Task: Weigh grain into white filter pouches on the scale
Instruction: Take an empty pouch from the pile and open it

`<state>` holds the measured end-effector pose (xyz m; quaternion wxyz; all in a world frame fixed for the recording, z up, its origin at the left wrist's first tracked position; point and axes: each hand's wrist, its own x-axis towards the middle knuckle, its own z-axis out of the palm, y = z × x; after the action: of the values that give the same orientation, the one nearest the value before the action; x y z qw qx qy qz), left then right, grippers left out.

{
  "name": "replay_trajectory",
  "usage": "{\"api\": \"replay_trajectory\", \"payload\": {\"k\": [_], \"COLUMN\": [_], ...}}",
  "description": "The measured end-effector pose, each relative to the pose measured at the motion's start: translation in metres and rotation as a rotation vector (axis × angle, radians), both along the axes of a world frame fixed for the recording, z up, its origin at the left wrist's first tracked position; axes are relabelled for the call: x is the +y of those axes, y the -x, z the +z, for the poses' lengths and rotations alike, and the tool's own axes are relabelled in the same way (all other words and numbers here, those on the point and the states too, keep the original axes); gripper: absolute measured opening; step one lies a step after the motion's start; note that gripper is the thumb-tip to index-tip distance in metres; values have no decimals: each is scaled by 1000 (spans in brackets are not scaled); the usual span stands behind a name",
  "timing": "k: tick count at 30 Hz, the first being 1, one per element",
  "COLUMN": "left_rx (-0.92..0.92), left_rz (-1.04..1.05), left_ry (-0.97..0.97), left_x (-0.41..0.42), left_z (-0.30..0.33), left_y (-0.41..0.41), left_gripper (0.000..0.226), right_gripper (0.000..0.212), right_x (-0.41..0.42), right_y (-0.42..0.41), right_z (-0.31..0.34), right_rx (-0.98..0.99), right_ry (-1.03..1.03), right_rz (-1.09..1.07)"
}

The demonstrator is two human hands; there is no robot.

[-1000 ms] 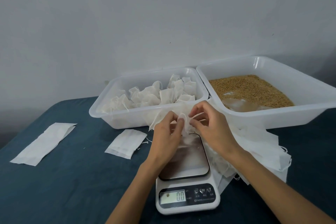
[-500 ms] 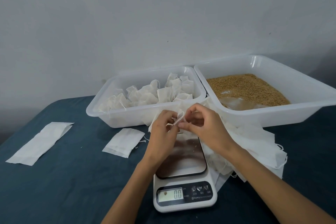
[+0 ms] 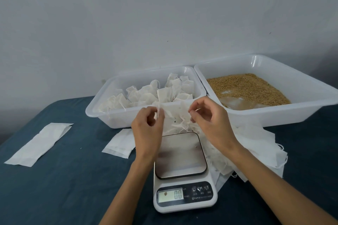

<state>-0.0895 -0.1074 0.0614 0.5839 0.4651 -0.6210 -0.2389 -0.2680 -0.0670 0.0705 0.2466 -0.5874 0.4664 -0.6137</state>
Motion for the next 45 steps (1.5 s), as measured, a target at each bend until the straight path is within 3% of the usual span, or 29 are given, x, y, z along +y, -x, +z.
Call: {"api": "replay_trajectory", "payload": {"k": [3, 6, 10, 15, 21, 23, 25, 28, 33, 35, 37, 41, 45], "left_rx": [84, 79, 77, 135, 218, 200, 184, 167, 330, 469, 479, 312, 280], "left_rz": [-181, -349, -427, -477, -372, -387, -445, -536, -369, -454, -525, -411, -376], "left_ry": [-61, -90, -93, -140, -137, -122, -108, -119, -202, -354, -399, -273, -197], "left_x": [4, 6, 5, 7, 8, 10, 13, 16, 12, 8, 6, 6, 7], "left_z": [3, 1, -3, 0, -2, -2, -1, 3, 11, 14, 13, 8, 4], "left_y": [3, 7, 7, 11, 11, 13, 14, 14, 7, 2, -1, 0, 1], "left_gripper": [31, 16, 4, 17, 17, 13, 12, 15, 20, 47, 55, 41, 33], "right_gripper": [9, 12, 21, 24, 24, 24, 20, 24, 19, 20, 16, 20, 22], "right_x": [3, 5, 5, 0, -3, -3, -1, -1, -1, -2, -3, -5, -2], "right_y": [-6, -10, -9, -6, -6, -6, -7, -5, 5, 5, 4, 3, 2], "right_z": [-2, -3, -1, -4, -12, -13, -12, -2, 6, 4, 1, -4, -3], "right_rx": [-22, 4, -17, -33, 432, 472, 370, -23, -384, -363, -226, -34, -61], "right_ry": [-36, -52, -51, -56, 168, 159, 98, -74, -167, -193, -153, -65, -22], "right_rz": [138, 203, 208, 122, -18, -57, -30, 135, 312, 319, 204, -23, 14]}}
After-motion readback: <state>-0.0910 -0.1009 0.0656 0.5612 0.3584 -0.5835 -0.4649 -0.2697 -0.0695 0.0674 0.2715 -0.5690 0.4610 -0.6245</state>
